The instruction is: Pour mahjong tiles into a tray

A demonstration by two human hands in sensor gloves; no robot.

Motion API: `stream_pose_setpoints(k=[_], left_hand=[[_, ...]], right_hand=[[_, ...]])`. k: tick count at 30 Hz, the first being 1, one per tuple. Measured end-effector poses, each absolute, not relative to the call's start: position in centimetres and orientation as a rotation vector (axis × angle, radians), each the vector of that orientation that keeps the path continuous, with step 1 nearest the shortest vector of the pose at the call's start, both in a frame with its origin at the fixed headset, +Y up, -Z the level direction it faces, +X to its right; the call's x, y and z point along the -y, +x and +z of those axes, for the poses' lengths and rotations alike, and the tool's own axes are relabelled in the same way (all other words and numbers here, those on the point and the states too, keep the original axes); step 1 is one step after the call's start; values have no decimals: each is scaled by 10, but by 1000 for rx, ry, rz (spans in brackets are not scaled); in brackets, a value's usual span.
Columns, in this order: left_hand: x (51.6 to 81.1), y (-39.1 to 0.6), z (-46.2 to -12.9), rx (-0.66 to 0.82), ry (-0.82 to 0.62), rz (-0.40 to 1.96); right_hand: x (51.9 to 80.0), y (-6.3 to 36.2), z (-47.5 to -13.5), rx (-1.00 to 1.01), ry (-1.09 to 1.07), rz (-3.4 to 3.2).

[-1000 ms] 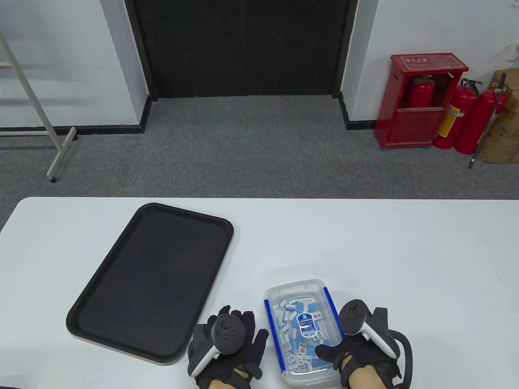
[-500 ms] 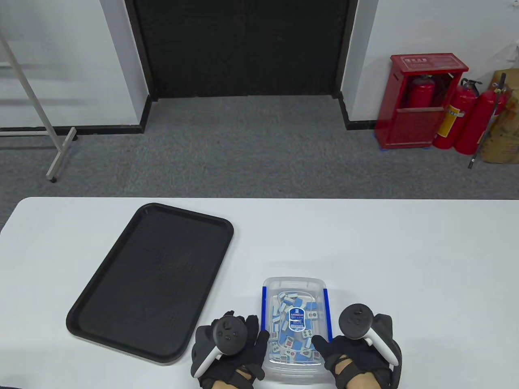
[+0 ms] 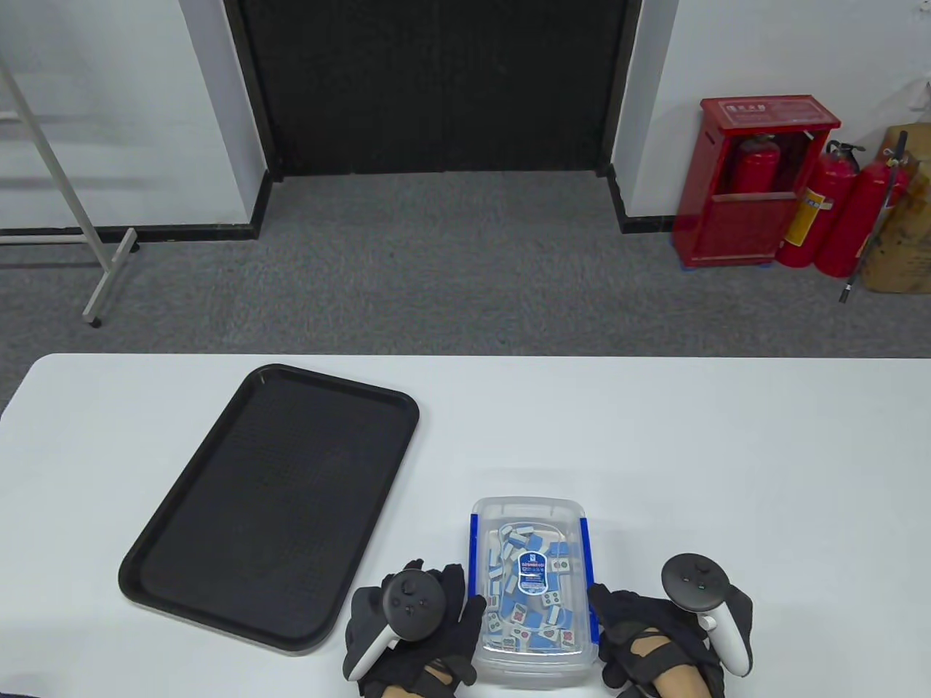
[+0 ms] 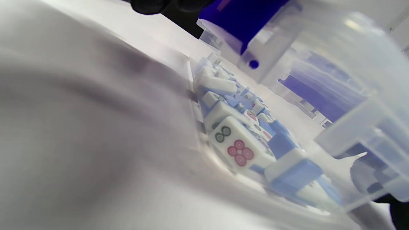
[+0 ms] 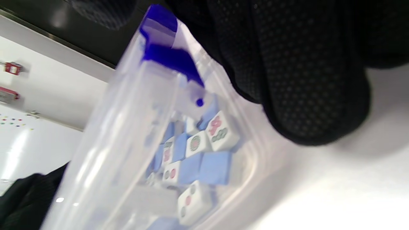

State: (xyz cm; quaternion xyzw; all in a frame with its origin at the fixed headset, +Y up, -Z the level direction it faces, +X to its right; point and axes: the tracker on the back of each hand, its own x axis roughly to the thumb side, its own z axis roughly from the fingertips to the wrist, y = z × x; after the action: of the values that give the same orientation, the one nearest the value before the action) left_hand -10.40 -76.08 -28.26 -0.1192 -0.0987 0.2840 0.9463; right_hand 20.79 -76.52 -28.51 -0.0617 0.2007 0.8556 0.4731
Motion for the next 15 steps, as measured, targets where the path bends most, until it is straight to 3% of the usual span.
stream_pose_setpoints(k=[9,15], left_hand=[[766,-107,-282,154,-280,737],[771,-105,-287,111,-286,689]], right_hand=[[767,200,-288,-527,-105,2118],[771,199,-291,-505,-109,2055]])
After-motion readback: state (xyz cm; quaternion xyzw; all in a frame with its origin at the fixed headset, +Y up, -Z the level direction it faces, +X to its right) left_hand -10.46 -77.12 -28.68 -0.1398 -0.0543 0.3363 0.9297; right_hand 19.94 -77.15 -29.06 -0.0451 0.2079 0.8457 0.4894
